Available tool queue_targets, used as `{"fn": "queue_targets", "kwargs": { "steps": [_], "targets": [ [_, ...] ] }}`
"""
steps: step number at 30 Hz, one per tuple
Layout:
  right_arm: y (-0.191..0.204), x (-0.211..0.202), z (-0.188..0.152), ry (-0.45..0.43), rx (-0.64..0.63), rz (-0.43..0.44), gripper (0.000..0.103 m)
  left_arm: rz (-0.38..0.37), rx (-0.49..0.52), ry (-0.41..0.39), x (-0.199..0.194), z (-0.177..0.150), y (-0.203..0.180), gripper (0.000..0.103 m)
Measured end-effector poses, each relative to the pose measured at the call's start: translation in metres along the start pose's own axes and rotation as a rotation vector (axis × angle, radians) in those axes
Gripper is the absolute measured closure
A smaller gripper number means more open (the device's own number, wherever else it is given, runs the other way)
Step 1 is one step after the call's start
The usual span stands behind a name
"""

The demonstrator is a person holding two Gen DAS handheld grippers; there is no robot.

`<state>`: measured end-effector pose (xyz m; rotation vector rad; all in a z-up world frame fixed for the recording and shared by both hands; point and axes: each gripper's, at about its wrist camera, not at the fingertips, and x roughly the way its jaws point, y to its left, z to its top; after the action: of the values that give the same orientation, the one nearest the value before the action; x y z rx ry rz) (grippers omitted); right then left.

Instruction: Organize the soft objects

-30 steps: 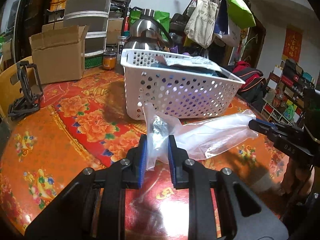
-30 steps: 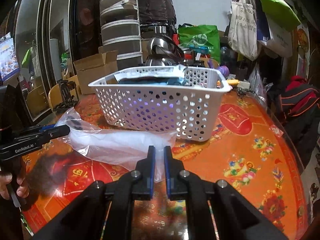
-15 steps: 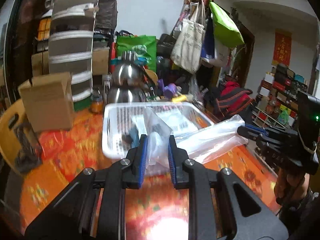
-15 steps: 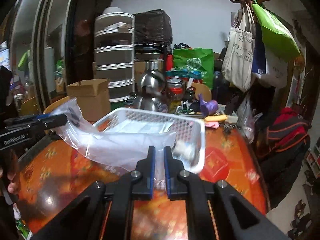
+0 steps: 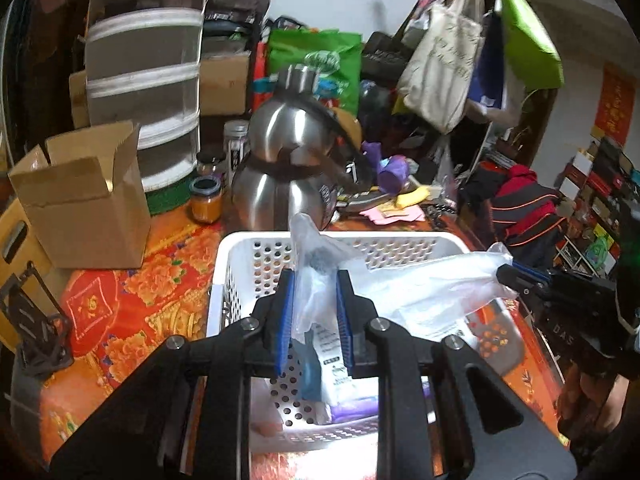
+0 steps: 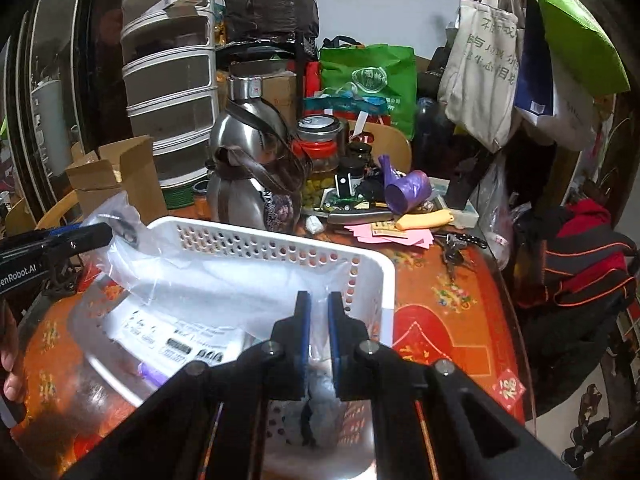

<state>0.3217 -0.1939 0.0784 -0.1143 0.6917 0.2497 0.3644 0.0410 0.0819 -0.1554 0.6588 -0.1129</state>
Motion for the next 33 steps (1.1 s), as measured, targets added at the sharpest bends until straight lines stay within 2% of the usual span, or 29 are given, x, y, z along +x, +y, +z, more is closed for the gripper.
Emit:
{"fn": "queue_targets", "kwargs": {
  "steps": [1,2,3,4,5,6,7,8,9,12,13,14,16,22,28,33],
  "targets": [
    [-0.002,0.003,-0.002,-0.003,0.006,0.012,0.095,0.008,-0.005,0.015,0.009,0.001,0.002,0.084],
    [-0.004,0.006,-0.003,0.003,0.014,0.028,0.095,0.016,0.0,0.022,0.015,-0.001,0.002,0.077],
    [-0.008,0.011,-0.005,0.027,0.037,0.042,0.094,0.03,0.014,0.032,0.021,-0.002,0.001,0.063],
    [-0.011,0.013,-0.006,0.04,0.054,0.046,0.093,0.047,0.026,0.051,0.027,-0.004,0.001,0.055],
    [-0.015,0.014,-0.009,0.055,0.079,0.063,0.091,0.056,0.029,0.063,0.031,-0.008,0.002,0.039],
    [-0.017,0.014,-0.011,0.06,0.088,0.073,0.082,0.061,0.027,0.064,0.033,-0.01,0.003,0.027],
    [-0.018,0.012,-0.014,0.063,0.091,0.068,0.053,0.062,0.025,0.052,0.032,-0.012,0.004,0.023],
    [-0.017,0.009,-0.017,0.058,0.083,0.05,0.038,0.072,0.03,0.037,0.03,-0.015,0.005,0.019],
    [-0.015,0.005,-0.019,0.042,0.068,0.036,0.018,0.083,0.036,0.028,0.027,-0.017,0.005,0.016],
    [-0.015,-0.007,-0.024,0.011,0.081,0.03,0.014,0.08,0.045,0.022,0.021,-0.023,0.006,0.006],
    [-0.017,-0.01,-0.025,0.022,0.104,0.048,0.006,0.065,0.039,0.03,0.017,-0.025,0.006,0.004],
    [-0.018,-0.012,-0.026,0.025,0.114,0.059,0.002,0.047,0.031,0.039,0.014,-0.028,0.006,0.0],
    [-0.018,-0.021,-0.03,0.009,0.112,0.064,0.002,0.039,0.041,0.037,0.009,-0.033,0.003,0.0],
    [-0.009,-0.057,-0.047,-0.027,0.098,0.051,0.001,0.086,0.075,0.011,-0.024,-0.055,-0.004,0.0],
    [0.007,-0.109,-0.078,-0.032,0.109,-0.006,0.001,0.027,0.066,-0.005,-0.077,-0.086,-0.002,0.0],
    [0.038,-0.156,-0.11,-0.069,0.042,-0.021,0.001,0.004,0.066,-0.045,-0.131,-0.124,-0.008,0.0]
  ]
}}
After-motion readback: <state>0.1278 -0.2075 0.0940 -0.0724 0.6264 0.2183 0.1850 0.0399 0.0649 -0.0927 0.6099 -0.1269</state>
